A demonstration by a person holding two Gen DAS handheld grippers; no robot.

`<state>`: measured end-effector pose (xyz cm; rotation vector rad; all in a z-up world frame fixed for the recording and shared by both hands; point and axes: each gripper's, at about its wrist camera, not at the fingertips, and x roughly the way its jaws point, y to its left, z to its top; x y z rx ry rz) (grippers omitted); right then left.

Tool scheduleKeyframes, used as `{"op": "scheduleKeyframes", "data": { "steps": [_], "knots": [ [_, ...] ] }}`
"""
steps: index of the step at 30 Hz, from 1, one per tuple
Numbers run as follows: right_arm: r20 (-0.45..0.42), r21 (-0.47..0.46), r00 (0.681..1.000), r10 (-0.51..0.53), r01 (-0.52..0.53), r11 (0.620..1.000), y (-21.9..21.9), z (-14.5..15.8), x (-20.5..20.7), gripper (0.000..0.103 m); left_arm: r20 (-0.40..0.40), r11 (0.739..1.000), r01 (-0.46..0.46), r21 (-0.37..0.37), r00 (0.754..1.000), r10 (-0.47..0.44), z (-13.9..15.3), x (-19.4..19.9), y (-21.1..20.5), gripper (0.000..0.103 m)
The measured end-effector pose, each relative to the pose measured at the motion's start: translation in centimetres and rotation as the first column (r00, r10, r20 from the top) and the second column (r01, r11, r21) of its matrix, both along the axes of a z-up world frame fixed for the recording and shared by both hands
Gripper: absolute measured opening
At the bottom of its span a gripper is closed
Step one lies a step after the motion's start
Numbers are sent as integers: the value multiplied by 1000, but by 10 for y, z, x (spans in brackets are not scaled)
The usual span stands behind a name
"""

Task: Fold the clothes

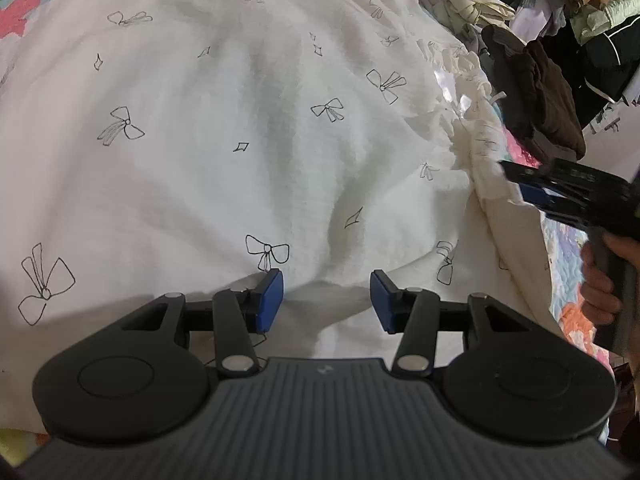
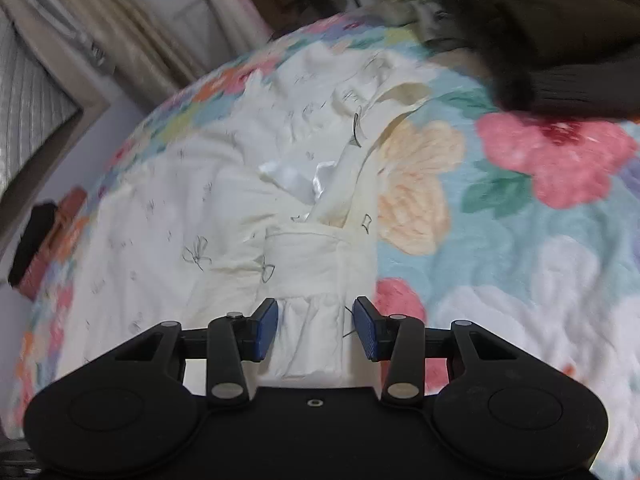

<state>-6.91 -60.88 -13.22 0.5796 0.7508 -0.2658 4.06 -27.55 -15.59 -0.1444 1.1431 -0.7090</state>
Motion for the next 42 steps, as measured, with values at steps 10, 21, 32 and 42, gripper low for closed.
{"op": "scheduleKeyframes", "data": {
  "steps": [10,21,32,42],
  "knots": [
    [-42,-568,987,-153,102,816,21,44,-39,6,-13,1000,-9,-7,1000,9,-2,3,8,47],
    [-235,-371,937,-259,160,915,-36,-16,-48,10,-22,1000,0,-15,1000,-1,-2,8,11,47],
    [-11,-25,948,-317,317,948,-28,8,-137,55,-44,998,-55,-26,998,54,0,23,22,50],
    [-149,-222,979,-143,107,969,45,-9,-123,4,-25,997,-71,29,997,72,10,8,29,50]
  ]
}}
